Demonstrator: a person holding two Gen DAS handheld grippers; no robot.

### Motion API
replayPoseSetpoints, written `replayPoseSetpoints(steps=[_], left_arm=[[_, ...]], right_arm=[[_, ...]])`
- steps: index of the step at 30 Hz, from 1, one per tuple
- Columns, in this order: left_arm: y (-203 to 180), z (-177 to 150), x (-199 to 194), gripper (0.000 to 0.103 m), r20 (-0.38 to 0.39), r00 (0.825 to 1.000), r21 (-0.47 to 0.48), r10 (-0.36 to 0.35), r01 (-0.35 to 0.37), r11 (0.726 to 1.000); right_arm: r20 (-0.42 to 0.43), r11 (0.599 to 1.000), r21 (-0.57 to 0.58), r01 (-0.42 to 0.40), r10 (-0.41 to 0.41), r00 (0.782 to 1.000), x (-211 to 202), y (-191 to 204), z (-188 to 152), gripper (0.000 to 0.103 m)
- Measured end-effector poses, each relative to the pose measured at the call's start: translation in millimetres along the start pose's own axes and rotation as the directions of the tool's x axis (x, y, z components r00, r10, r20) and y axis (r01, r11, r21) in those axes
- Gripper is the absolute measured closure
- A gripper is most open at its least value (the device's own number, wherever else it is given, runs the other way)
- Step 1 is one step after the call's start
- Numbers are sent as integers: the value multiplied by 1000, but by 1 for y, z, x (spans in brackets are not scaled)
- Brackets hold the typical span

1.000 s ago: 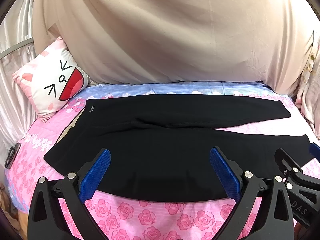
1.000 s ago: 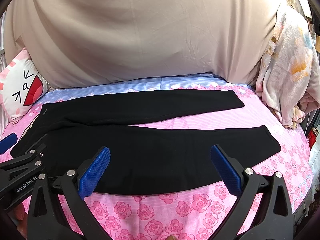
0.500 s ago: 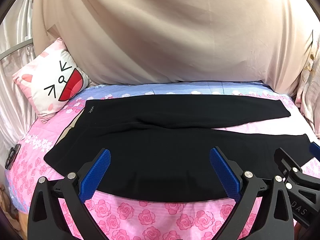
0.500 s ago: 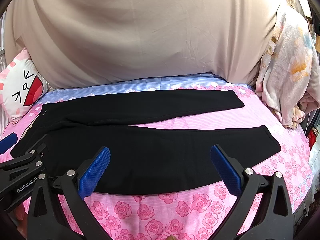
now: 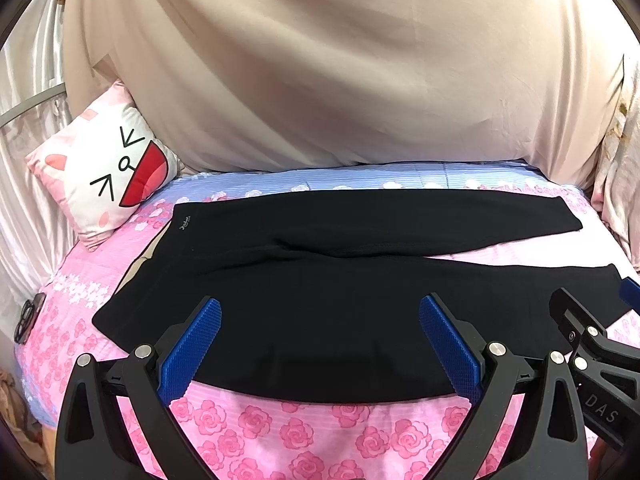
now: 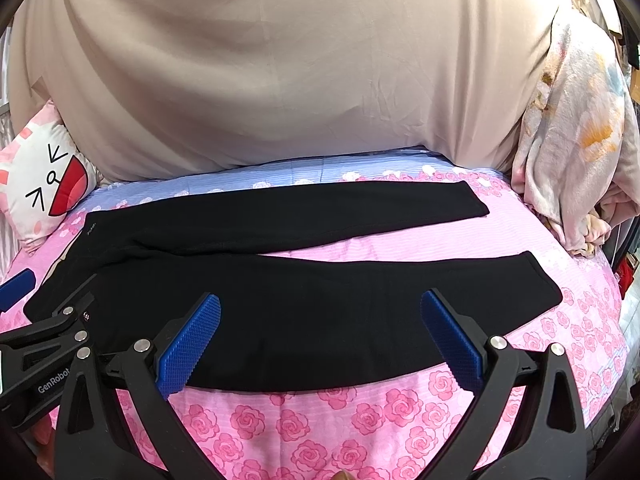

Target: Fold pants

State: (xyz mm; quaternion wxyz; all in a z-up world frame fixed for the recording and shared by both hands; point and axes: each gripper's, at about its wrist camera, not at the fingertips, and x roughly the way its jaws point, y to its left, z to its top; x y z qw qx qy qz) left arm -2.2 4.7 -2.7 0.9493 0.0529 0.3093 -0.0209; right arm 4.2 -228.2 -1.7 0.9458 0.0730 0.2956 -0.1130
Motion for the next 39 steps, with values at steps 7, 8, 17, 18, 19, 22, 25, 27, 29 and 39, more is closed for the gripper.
replayPoseSetpoints(steps=[7, 8, 17, 18, 19, 22, 25, 27, 29, 39], left_arm=[[5, 1, 3, 5, -4, 1000, -13, 17, -17, 1000], [5, 2, 4, 5, -6, 1000, -12, 19, -19, 1000], [3, 5, 18, 5, -28, 1000, -12, -5, 5, 1000], [4, 7, 22, 5, -31, 999, -12, -12, 11, 1000], [5, 8, 25, 5, -33, 999, -11, -16, 16, 1000], [13, 16, 41, 5, -39, 999, -22, -22, 21, 1000], [29, 29, 62, 5, -39, 999, -60, -22, 20, 998], [43, 39, 80, 6, -50, 999, -88, 9, -13, 996], [54, 47, 96, 5, -68, 997, -107, 33, -40, 993], [69, 64, 144, 5, -75, 996, -139, 56, -66, 988]], right_arm=[[0, 1000, -10, -7, 7, 1000, 4, 4, 3, 5], [-1, 1000, -11, -7, 7, 1000, 4, 4, 3, 5], [-17, 1000, -17, -1, 1, 1000, 19, 4, 7, 5], [-20, 1000, -20, -4, 4, 1000, 24, 1, 9, 5], [-26, 1000, -18, -8, 8, 1000, 30, -5, 11, 5], [-52, 998, 45, -33, 35, 998, 60, -46, 25, 5], [-22, 992, 118, -42, 45, 999, 108, -122, 53, 5], [-33, 989, 143, -45, 50, 998, 141, -166, 72, 5], [-52, 981, 190, -39, 49, 997, 180, -216, 93, 5], [-162, 987, 152, -58, 83, 983, 318, -318, 154, 5]])
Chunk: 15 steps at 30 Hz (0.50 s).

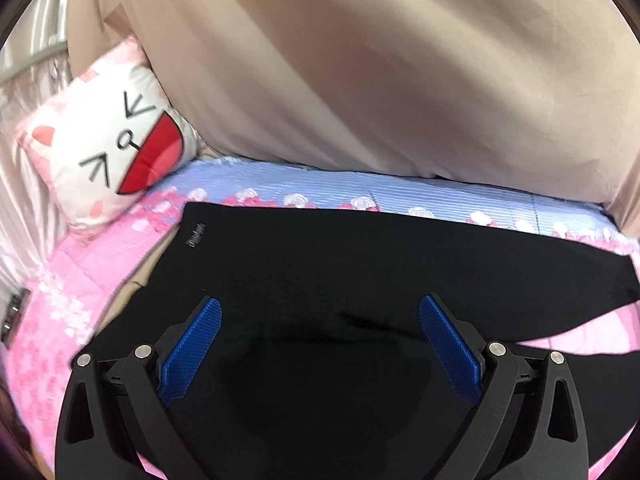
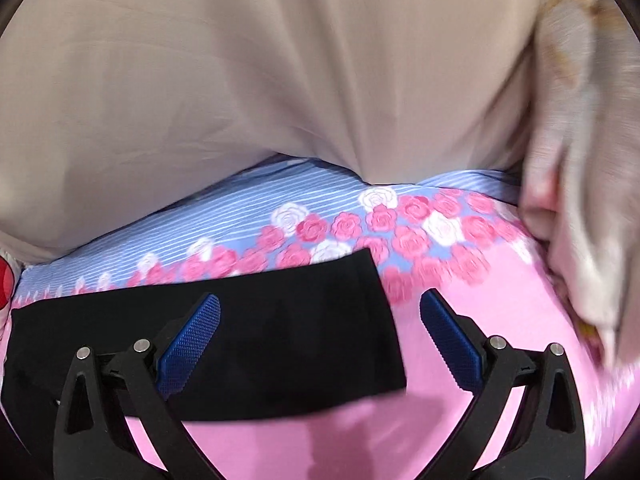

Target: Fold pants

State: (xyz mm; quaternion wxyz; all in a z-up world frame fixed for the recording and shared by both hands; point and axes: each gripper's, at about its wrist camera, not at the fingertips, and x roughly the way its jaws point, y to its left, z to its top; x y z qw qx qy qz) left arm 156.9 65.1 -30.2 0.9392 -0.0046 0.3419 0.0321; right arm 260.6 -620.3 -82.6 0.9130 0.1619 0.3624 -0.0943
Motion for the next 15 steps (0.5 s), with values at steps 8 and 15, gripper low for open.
replayPoseSetpoints(steps=[8, 15], left_arm=[[15, 12, 15, 6, 109, 993, -124, -42, 55, 991], [22, 38, 51, 6, -58, 997, -47, -41, 38, 998]], right_arm=[[-85, 996, -89, 7, -15, 996, 47, -11, 11, 25], [-121, 992, -126, -12, -3, 993, 63, -8, -5, 28]])
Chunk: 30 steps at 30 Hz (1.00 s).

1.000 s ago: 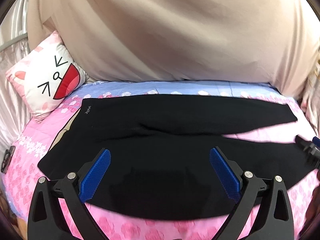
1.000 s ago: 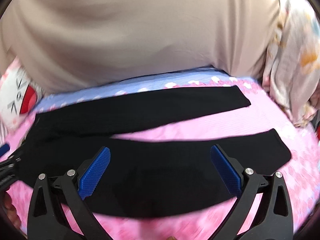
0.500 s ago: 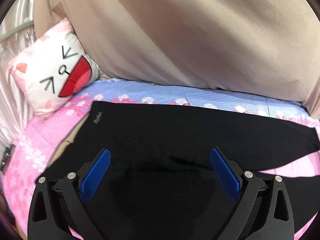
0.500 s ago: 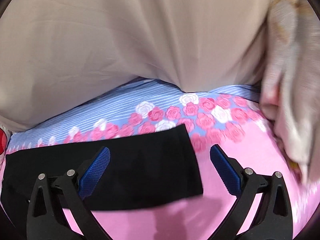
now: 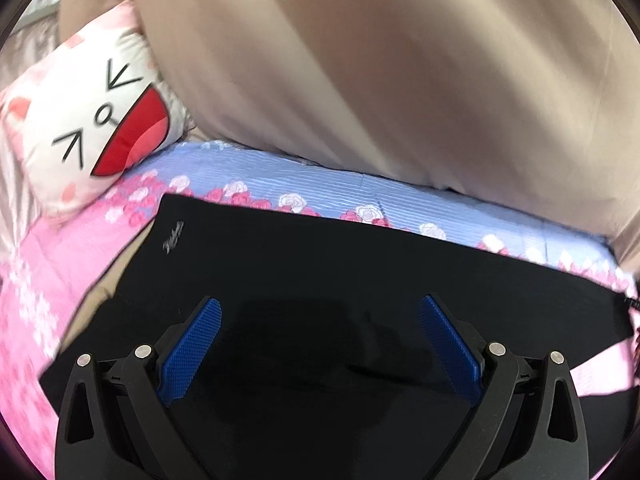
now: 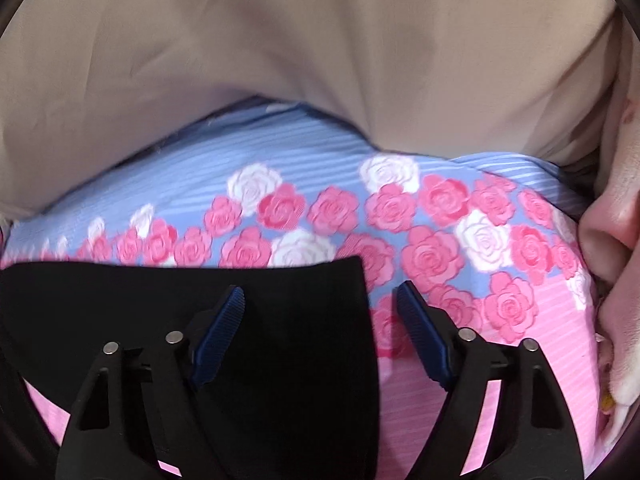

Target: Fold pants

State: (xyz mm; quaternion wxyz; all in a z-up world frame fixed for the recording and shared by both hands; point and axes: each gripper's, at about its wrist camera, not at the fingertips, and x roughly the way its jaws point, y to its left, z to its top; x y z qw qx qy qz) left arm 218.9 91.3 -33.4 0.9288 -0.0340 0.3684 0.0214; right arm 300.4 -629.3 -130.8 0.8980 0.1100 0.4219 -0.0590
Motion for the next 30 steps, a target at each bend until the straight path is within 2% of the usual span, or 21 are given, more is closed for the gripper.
replayPoseSetpoints(steps=[2, 3, 5, 8, 11, 14, 17, 19, 24, 25, 26, 27, 28, 29, 30], left_arm=[[3, 7, 2, 6, 20, 999, 41, 36, -37, 998], [6, 12, 3, 5, 43, 998, 62, 50, -53, 997], [19, 25, 6, 5, 73, 993, 80, 92, -98, 992], [55, 49, 19, 5, 95, 987, 82, 129, -137, 987], [96, 72, 45, 5, 71, 979, 64, 191, -196, 979], [141, 91, 88, 5, -14, 977, 37, 213, -212, 977], [177, 98, 127, 7, -98, 972, -28, 215, -219, 975], [184, 97, 145, 7, -138, 973, -33, 184, -191, 981], [161, 91, 178, 8, -194, 956, 94, 218, -204, 975], [158, 91, 183, 13, -209, 956, 95, 205, -189, 977], [156, 91, 186, 33, -227, 957, 90, 182, -165, 982], [157, 92, 192, 38, -257, 956, 68, 145, -131, 989], [158, 94, 194, 42, -263, 954, 54, 145, -136, 989], [156, 97, 192, 71, -253, 954, 51, 162, -154, 987], [156, 100, 189, 92, -246, 948, 59, 204, -196, 979]], right_arm=[[10, 1000, -2, -17, 17, 1000, -1, 3, -1, 43], [11, 1000, 1, -17, 17, 1000, -2, 4, 0, 46], [9, 1000, 9, -24, 24, 1000, 0, 6, 3, 65], [2, 1000, 2, -31, 31, 1000, 7, 11, 9, 75], [3, 1000, 3, -16, 16, 1000, 7, 17, 11, 75], [2, 1000, 15, -10, 10, 1000, 7, 17, 11, 75], [-4, 1000, 21, 0, 0, 1000, 6, 17, 11, 75], [-8, 1000, 29, 1, -1, 1000, 9, 19, 12, 74], [-14, 999, 43, 13, -12, 1000, 8, 17, 12, 69], [-16, 999, 47, 13, -12, 1000, 8, 17, 12, 68], [-17, 998, 56, 8, -7, 1000, 9, 16, 12, 67], [-16, 998, 62, 4, -3, 1000, 9, 15, 12, 66], [-15, 998, 62, 7, -6, 1000, 10, 16, 13, 67], [-13, 998, 61, 11, -10, 1000, 9, 17, 13, 72], [-10, 998, 62, 4, -3, 1000, 8, 19, 13, 77]])
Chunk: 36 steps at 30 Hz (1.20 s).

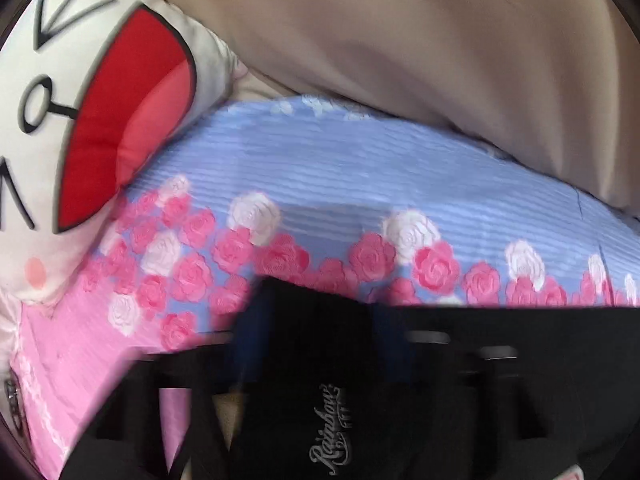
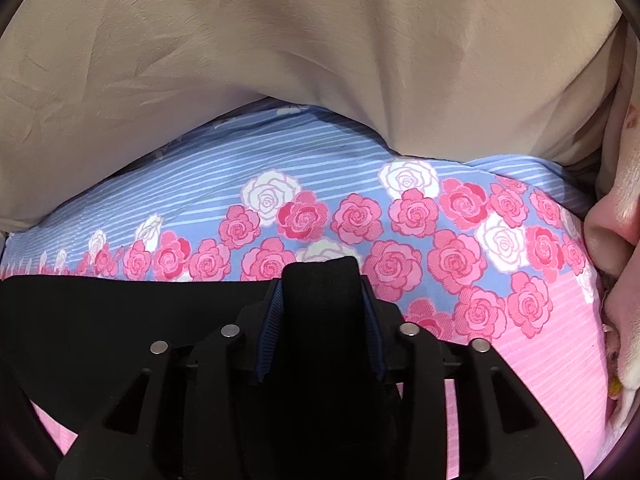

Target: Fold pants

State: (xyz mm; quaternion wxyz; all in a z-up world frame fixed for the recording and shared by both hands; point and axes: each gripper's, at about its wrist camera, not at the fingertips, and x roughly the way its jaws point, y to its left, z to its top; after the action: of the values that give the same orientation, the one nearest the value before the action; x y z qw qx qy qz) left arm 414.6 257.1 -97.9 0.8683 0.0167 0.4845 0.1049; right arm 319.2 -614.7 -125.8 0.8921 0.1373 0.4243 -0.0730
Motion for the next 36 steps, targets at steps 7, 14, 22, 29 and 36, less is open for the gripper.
replayPoseSetpoints(steps=[7, 14, 22, 29, 36], left_arm=[[15, 0, -61, 98, 74, 993, -47, -89, 93, 995], [2, -4, -62, 73, 32, 998, 19, -51, 50, 999], [6, 0, -2, 35, -54, 994, -13, 90, -91, 996], [-5, 10, 2, 96, -83, 996, 13, -36, 38, 999], [14, 11, -35, 96, -21, 994, -25, -108, 107, 994]], right_arm=[[102, 1000, -6, -9, 10, 995, -47, 10, 0, 84], [90, 1000, 0, 11, -11, 996, -57, 12, -5, 84], [69, 1000, 19, 17, -18, 997, -44, 8, -8, 84], [54, 999, 51, 17, -20, 998, -26, 5, -8, 76], [99, 994, 108, -23, 13, 995, -30, -8, -3, 22]])
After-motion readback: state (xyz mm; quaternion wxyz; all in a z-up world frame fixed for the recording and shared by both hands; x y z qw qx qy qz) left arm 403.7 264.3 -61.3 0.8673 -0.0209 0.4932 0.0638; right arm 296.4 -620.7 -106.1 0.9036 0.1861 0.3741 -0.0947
